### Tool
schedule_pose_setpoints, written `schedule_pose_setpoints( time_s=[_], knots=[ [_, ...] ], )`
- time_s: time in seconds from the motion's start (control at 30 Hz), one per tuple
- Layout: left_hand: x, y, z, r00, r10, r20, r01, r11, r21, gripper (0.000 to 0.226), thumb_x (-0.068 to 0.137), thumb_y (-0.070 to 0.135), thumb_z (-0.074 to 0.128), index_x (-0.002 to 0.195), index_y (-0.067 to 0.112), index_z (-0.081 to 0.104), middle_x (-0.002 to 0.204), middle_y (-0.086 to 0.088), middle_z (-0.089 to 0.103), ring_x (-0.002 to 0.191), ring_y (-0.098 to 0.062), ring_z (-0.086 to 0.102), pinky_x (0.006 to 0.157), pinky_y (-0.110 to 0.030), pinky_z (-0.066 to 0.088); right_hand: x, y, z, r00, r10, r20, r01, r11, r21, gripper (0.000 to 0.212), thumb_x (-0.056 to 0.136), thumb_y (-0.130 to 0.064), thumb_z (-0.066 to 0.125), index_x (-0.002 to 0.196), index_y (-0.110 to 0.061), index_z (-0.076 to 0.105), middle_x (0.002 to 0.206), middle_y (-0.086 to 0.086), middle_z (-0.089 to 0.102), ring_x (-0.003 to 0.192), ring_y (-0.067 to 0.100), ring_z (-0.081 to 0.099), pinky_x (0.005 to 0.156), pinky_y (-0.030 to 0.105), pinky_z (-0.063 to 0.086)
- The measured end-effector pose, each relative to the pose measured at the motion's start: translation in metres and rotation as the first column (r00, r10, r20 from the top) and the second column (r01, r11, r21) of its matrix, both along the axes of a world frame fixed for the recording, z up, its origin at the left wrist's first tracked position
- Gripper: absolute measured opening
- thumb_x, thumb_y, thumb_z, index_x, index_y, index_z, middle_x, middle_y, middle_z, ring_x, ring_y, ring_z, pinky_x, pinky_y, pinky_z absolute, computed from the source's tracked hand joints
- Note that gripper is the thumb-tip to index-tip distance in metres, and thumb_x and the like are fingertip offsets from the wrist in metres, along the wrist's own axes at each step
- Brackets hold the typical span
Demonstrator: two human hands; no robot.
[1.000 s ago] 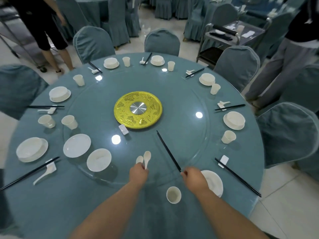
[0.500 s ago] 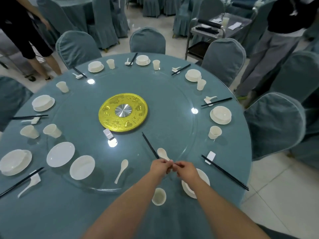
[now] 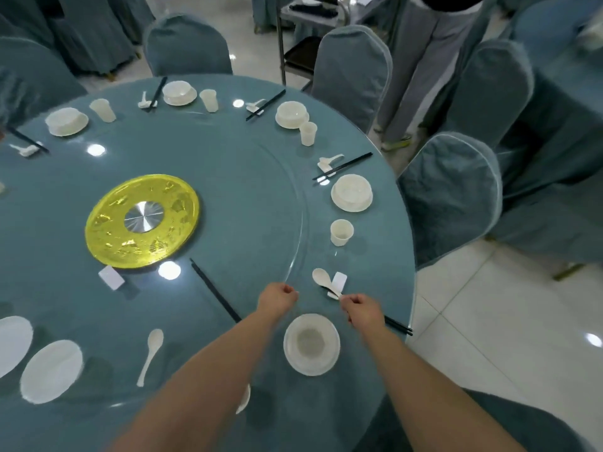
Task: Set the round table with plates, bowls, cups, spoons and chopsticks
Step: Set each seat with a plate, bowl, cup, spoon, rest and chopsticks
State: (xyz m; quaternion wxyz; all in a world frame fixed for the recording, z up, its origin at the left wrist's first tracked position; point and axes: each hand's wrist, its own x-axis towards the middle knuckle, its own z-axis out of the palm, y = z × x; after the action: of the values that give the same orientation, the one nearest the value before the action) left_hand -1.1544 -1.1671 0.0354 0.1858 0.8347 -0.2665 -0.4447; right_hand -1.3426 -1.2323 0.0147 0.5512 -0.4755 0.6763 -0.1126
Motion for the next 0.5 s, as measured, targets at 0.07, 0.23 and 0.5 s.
schedule_pose_setpoints(
  time_s=[0.07, 0.23, 0.5],
  knots=[
    [0.009, -0.012, -0.009, 0.987, -0.098, 0.127, 0.097, 0.995, 0.015, 0.018, 0.089, 0.021, 0.057, 0.092, 0.008, 0.069, 0.090, -0.010, 0.069, 0.089, -0.026, 0.065, 0.078, -0.033, 0.050, -0.017, -0.019, -0.010, 1.000, -0.018, -0.008, 0.018, 1.000, 0.023, 0.023, 0.089, -0.018, 0.063, 0.065, -0.018, 0.062, 0.061, 0.001, 0.054, 0.053, 0.014, 0.042, 0.058, 0.029, 0.037],
    [0.027, -0.032, -0.037, 0.866, -0.349, 0.358, 0.283, 0.932, 0.226, 0.043, 0.096, 0.028, 0.047, 0.138, 0.020, 0.047, 0.144, -0.017, 0.043, 0.136, -0.036, 0.036, 0.110, -0.044, 0.035, -0.047, -0.054, -0.033, 0.996, -0.052, -0.072, 0.057, 0.996, 0.063, 0.026, 0.094, -0.016, 0.054, 0.068, -0.016, 0.059, 0.071, 0.009, 0.056, 0.065, 0.021, 0.047, 0.063, 0.033, 0.039],
    [0.033, -0.034, -0.065, 0.927, -0.247, 0.283, 0.111, 0.900, 0.422, 0.060, 0.100, 0.042, 0.042, 0.144, 0.060, 0.006, 0.159, -0.008, -0.023, 0.142, -0.052, -0.014, 0.112, -0.067, 0.014, -0.050, -0.075, -0.057, 0.998, -0.063, -0.024, 0.066, 0.985, 0.160, 0.015, 0.095, -0.017, 0.055, 0.083, -0.013, 0.064, 0.069, 0.007, 0.053, 0.057, 0.018, 0.045, 0.059, 0.032, 0.042]
  ],
)
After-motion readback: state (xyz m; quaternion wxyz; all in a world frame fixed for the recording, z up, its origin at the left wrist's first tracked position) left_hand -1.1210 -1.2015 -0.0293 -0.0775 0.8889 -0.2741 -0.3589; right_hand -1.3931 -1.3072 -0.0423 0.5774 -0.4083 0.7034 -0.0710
